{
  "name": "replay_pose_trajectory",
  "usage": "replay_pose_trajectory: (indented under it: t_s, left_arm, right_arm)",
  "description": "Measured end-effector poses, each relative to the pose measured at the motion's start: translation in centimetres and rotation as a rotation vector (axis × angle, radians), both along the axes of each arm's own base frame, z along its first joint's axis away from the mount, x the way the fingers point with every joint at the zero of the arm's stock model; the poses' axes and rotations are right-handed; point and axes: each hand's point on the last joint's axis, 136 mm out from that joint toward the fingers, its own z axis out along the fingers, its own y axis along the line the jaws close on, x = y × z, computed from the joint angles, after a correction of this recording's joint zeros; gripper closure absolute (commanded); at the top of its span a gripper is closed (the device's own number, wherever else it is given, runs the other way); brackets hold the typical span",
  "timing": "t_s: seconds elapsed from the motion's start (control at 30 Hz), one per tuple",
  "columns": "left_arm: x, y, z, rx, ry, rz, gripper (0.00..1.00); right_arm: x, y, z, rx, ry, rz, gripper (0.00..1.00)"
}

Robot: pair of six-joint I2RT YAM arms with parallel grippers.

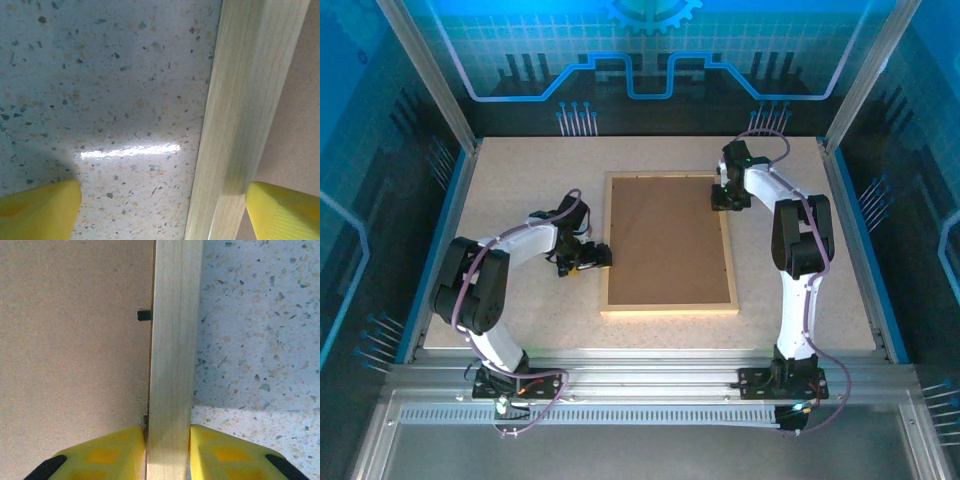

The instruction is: Put the photo into the frame

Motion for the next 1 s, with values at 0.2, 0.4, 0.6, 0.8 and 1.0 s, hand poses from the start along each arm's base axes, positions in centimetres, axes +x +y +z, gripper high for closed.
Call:
replay_pose_trajectory:
  t_s: [0.2,0.4,0.6,0.8,1.0]
  left_arm:
    - [-0.1,-0.5,-0.1,-0.005,-0.002,0.005,0.14]
    - [-0.1,-0.4,-0.1,0.002,-0.005,0.009,0.13]
    - [-0.3,-0.2,0.0,0.02,-0.008,0.006,0.13]
    - [-0.6,-0.1,0.0,0.027,0.003,0.006,0.13]
    - [-0.9,-0.2,-0.2,0.021,0.01,0.007,0.13]
  right_arm:
    - [0.0,0.0,0.0,0.0,0.0,0.0,0.68]
    - [0.0,0.0,0.0,0.0,0.0,0.0,0.68]
    - [0.0,0.0,0.0,0.0,0.0,0.0,0.68]
    - [0.0,0.0,0.0,0.0,0.0,0.0,0.68]
    - [0.0,0.0,0.0,0.0,-0.001,0.0,0.68]
